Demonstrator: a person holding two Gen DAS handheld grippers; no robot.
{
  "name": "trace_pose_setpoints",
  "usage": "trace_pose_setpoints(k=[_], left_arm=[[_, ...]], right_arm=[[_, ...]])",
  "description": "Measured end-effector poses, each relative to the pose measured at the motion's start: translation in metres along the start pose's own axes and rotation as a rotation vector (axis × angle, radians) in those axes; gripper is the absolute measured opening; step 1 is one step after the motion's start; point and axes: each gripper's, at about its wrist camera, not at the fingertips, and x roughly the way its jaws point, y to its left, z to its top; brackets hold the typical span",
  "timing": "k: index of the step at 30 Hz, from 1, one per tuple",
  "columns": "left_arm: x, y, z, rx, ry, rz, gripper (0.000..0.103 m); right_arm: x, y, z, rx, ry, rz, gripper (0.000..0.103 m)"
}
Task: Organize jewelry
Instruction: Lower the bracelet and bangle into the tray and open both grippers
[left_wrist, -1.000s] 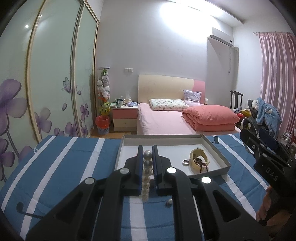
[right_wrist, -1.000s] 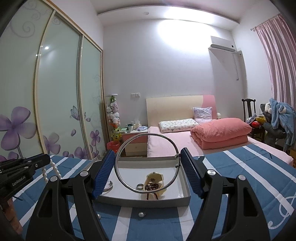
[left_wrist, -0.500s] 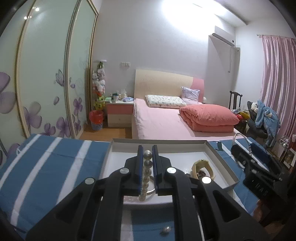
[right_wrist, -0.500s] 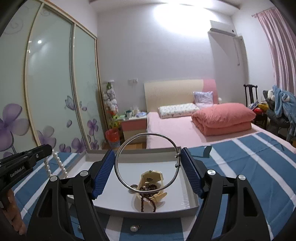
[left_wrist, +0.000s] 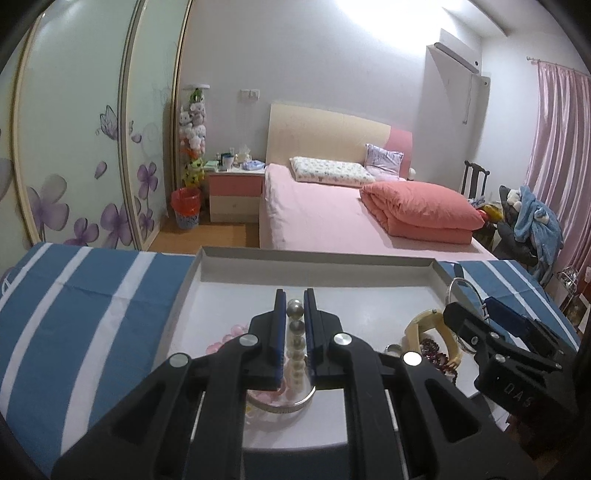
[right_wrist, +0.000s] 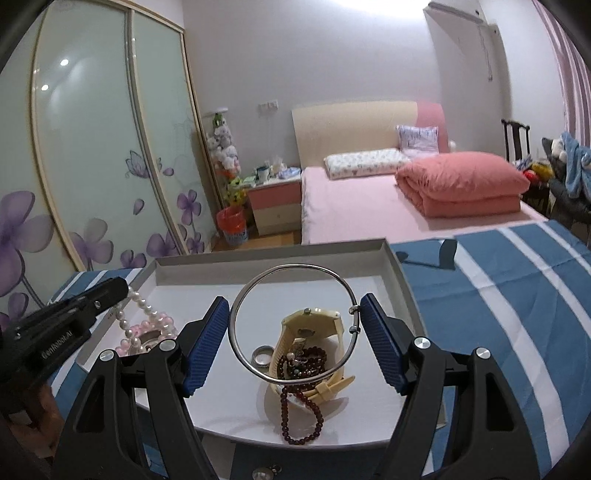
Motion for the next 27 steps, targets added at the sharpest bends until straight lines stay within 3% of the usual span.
trace_pose_setpoints(k=[2,5,17,21,27], left_arm=[[0.003,0.000,-0.001,-0.002,0.002,-0.002,0.011],[0.005,0.000,-0.001,-0.005,0.007,-0.007,0.019],[-0.025,0.012,-0.001,-0.012,-0.010,0.001,0.022],[-0.044,0.012,-0.011,0.009,-0.006,-0.004,0.029],[-0.067,0.004,-0.043,0.075,0.078,-0.049,0.030]], right_arm=[[0.003,0.000,-0.001,0.005,0.024,0.007,0.073],[0.003,0.002,0.000,0.003,0.024,0.015,0.081],[-0.033,-0.003,0.001,-0.010,-0.022,0.033,0.081],[-0.050,-0.002,-0.003,-0.027,-0.043,0.035,0.081],[-0.076,0.000,-0.013,-0.046,-0.067,0.045,0.081]])
